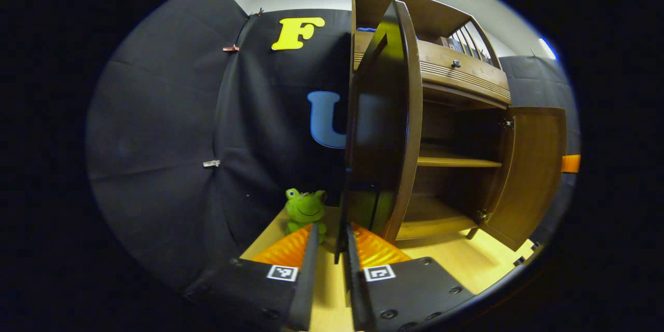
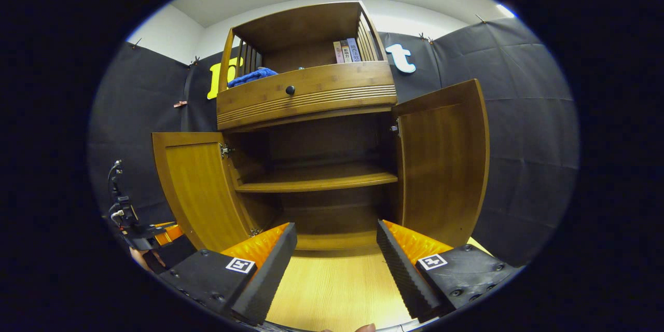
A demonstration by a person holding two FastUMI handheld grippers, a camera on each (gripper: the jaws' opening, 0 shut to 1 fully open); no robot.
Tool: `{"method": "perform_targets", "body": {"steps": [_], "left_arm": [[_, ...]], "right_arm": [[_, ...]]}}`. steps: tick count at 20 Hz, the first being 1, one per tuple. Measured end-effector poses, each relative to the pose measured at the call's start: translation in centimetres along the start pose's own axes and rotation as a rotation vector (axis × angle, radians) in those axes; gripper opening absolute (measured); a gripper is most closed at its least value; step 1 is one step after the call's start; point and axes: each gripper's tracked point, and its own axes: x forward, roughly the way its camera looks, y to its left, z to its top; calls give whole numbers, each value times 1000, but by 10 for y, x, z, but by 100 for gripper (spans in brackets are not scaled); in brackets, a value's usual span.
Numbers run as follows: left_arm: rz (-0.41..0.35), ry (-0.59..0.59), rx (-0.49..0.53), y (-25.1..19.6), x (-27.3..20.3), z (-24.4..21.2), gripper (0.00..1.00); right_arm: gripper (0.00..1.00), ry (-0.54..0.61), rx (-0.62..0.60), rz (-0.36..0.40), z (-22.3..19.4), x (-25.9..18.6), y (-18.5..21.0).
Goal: Open the right door of the double-door shoe cabinet with the right hand, and open the left door with the left hand.
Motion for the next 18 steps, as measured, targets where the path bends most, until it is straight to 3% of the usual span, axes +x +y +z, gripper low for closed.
{"method": "perform_targets", "body": {"steps": [5,9,14,18], "left_arm": [[58,-14,51,-6,-34,7,98],[49,-28,23,-37,-53,16,98],[-18,-54,-13,-100,-67,37,98],[-50,-55,13,-145,-67,41,98]], "right_arm": [[98,1,3,16,2,1,-13],[100,-5,4,41,8,3,-21],[98,-18,4,54,13,2,-32],[98,-37,-2,66,18,2,-38]]}}
